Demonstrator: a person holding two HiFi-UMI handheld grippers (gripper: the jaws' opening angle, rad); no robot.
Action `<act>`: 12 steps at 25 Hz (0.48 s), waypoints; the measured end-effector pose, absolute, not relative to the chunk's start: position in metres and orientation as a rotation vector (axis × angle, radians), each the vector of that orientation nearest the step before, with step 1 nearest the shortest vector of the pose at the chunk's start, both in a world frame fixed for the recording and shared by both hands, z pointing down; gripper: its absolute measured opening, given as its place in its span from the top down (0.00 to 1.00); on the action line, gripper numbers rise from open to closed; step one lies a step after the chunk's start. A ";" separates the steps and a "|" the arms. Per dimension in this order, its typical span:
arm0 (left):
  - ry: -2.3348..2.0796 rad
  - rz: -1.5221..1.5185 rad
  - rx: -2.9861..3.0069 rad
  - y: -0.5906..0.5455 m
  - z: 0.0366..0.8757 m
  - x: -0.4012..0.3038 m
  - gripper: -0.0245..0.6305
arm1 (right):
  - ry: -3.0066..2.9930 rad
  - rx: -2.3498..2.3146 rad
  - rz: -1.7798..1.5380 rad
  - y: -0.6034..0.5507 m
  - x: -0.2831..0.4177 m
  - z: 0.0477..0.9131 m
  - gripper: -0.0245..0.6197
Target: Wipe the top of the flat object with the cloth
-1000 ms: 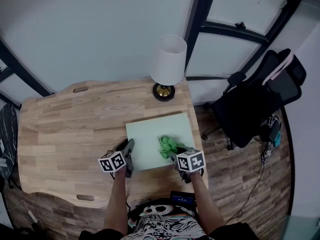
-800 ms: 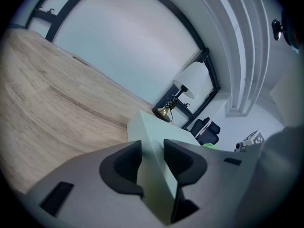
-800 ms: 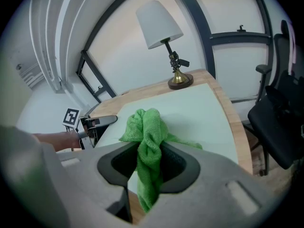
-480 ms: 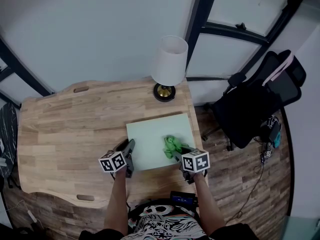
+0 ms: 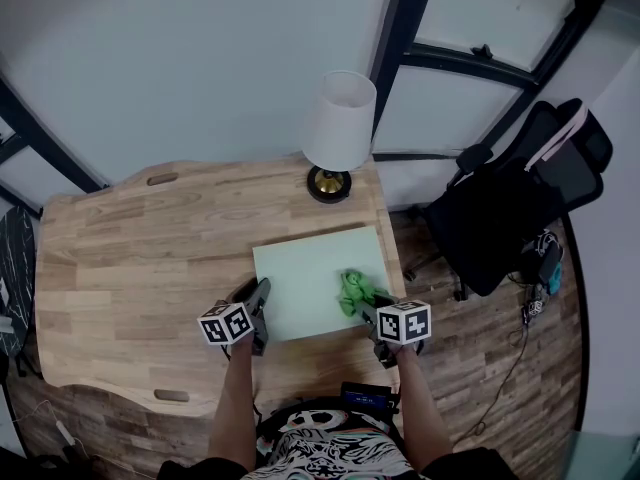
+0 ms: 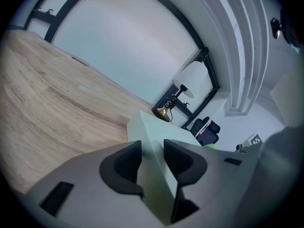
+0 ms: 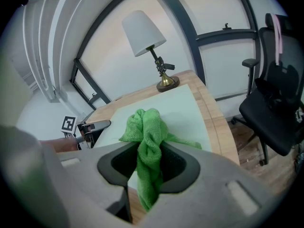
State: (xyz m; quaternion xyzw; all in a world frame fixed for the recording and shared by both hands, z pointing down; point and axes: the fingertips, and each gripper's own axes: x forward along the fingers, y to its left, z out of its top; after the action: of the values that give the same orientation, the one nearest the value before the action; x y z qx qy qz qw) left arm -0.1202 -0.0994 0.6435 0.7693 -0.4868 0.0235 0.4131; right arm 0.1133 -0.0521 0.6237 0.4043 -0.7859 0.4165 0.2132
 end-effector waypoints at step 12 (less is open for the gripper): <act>-1.230 0.064 1.934 -0.099 0.644 -0.120 0.74 | -2.186 1.200 1.164 -0.052 0.130 0.624 0.78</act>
State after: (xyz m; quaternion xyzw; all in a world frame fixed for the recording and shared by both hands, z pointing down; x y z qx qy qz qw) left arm -0.1198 -0.0995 0.6443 0.7687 -0.4888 0.0255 0.4118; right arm 0.1302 -0.0521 0.6241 0.4279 -0.7793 0.4150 0.1934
